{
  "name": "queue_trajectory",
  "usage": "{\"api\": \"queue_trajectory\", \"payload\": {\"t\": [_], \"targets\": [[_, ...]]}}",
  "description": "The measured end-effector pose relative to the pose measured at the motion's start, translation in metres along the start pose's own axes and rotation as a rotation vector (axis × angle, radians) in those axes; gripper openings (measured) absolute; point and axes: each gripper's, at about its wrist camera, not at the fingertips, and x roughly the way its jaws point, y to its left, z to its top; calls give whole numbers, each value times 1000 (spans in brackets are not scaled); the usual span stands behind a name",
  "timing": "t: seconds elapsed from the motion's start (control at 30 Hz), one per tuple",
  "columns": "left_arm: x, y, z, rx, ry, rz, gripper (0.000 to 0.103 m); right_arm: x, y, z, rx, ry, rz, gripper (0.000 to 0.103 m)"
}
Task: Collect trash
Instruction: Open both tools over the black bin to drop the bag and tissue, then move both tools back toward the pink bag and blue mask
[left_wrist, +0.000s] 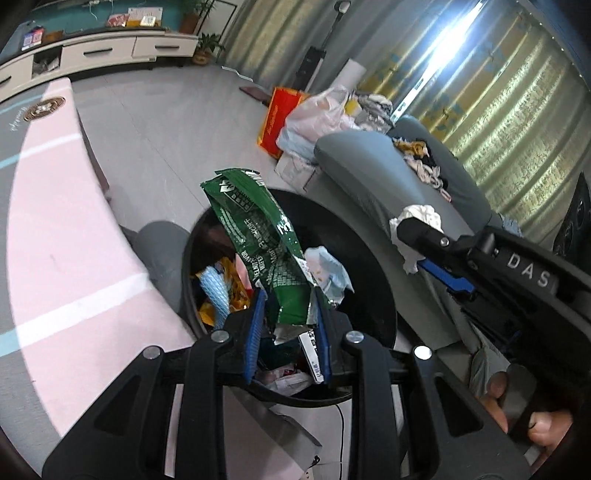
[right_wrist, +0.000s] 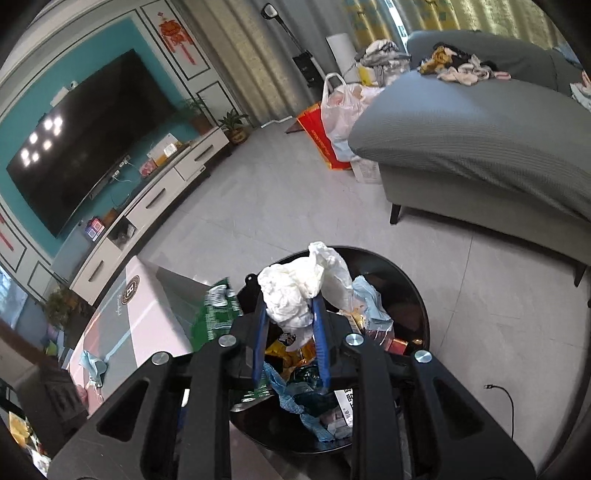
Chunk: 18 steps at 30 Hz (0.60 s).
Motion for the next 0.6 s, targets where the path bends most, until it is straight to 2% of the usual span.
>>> {"api": "queue_trajectory", "payload": {"t": [0.1,0.17,0.23,0.27,0.3,0.37,0.43,0.53,0.6], "targets": [[8,-2,0,0,8,6,34,6,-5,0,13,21,-35,33],[8,-3,-1,-1,11,-2,35,8,-8,-1,23,24,-62,41],[5,-3,-1,-5,6,-9,47,7,-9,0,23,20,-68,48],[3,-3,-1,-7,0,-9,49,6,-8,-1,22,17,-68,54],[-2,-3,-1,-6,-11,-5,54,5,-8,0,23,15,-67,60],[-14,-2,0,-8,-36,-5,61,1,-6,-2,22,6,-57,66],[-26,2,2,-19,-63,-4,74,-1,-3,-1,19,1,-57,72],[-51,14,6,-52,-118,17,84,-4,1,0,5,-10,-56,78],[-71,28,8,-78,-160,46,86,-8,7,1,-5,-20,-49,82]]}}
